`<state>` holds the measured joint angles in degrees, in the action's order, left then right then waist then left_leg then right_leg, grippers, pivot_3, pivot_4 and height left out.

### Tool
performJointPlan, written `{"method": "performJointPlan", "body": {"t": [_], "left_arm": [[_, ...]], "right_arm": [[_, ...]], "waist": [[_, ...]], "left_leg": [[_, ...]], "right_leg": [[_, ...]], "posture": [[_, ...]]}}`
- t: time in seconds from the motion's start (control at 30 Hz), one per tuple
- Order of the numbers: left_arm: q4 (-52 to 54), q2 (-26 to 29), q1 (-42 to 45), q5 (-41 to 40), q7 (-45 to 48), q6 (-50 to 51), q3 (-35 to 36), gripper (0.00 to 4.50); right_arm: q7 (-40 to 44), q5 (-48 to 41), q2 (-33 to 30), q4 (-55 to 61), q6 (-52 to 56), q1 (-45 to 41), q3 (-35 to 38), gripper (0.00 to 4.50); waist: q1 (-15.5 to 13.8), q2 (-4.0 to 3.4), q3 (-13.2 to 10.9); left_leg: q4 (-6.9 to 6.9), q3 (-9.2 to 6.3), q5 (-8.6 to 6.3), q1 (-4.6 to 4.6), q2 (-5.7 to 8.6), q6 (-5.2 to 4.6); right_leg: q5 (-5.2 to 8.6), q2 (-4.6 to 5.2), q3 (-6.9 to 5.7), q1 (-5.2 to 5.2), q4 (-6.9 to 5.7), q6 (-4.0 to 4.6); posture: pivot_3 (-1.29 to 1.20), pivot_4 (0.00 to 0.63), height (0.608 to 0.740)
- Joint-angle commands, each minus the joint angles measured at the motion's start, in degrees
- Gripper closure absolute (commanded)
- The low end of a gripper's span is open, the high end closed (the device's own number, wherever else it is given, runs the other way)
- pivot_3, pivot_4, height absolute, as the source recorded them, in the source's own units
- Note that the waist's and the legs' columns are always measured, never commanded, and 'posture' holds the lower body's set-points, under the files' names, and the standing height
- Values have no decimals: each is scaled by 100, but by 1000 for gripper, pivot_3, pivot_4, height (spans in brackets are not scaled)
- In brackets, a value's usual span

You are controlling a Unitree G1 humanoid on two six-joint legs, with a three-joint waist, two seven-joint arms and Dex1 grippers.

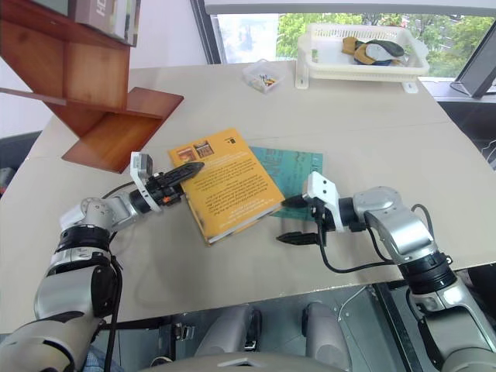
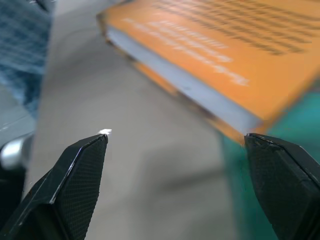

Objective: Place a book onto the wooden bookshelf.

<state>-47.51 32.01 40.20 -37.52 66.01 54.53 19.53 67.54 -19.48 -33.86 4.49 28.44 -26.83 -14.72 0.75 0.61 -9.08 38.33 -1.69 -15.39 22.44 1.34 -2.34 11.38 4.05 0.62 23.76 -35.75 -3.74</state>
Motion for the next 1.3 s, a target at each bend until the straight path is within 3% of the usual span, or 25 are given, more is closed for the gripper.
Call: {"method": "performJointPlan", "body": {"t": [0.03, 0.17, 0.43, 0.63, 0.77, 0.87, 1.07, 1.3], "left_arm": [[294, -39, -232, -85, -59, 194, 43, 39], [558, -59, -434, -200, -162, 307, 145, 39], [645, -171, -493, -320, -393, 335, 277, 39], [369, -221, -344, -376, -463, 454, 339, 39], [151, -150, -188, -581, -460, 1192, 459, 39], [68, -130, -163, -431, -368, 1387, 202, 39], [-510, -246, 172, -567, -632, 1664, 558, 39], [-174, -402, -68, -747, -623, 2229, 621, 39]], "right_arm": [[7, -38, -108, 31, -129, -94, 234, 0], [185, -276, -349, 281, -117, 42, 478, 0], [848, -1968, -1260, 904, 525, 181, 2113, 0], [747, -2834, -1876, 1492, 1166, 262, 2846, 0], [592, -2943, -2039, 1688, 1239, 304, 2970, 0], [514, -2937, -2083, 1791, 1225, 365, 2916, 0], [431, -2931, -2165, 1855, 1225, 392, 2923, 0], [529, -2831, -2406, 1888, 1138, 484, 2914, 0]], "waist": [[3, 0, 0], [1, 0, 0], [-13, 0, 0], [-24, 0, 0], [-33, 2, 0], [-34, 2, 0], [-69, 2, 0], [-74, 1, 0]], "left_leg": [[0, 1, 0, 1, 0, 0], [0, 3, 0, 4, -1, 0], [1, 0, -2, 5, -2, -3], [-1, -1, -2, 5, -7, -3], [1, -1, -3, 9, -3, -5], [0, -1, -5, 11, -3, -7], [1, -2, -5, 14, 0, -7], [1, -1, -4, 14, 0, -6]], "right_leg": [[0, 0, 1, 1, 2, 0], [0, 1, 5, 4, 3, 0], [-1, 7, 1, 1, 5, -1], [-1, 12, 0, 2, 5, 0], [-1, 18, -2, 2, 6, 0], [0, 16, -5, 3, 12, -1], [-1, 18, -6, 4, 12, -1], [-1, 18, -5, 4, 12, -1]], "posture": [[0, 150, 740], [0, 150, 740], [0, 150, 740], [0, 150, 740], [0, 150, 740], [0, 150, 740], [0, 150, 740], [0, 150, 740]]}}
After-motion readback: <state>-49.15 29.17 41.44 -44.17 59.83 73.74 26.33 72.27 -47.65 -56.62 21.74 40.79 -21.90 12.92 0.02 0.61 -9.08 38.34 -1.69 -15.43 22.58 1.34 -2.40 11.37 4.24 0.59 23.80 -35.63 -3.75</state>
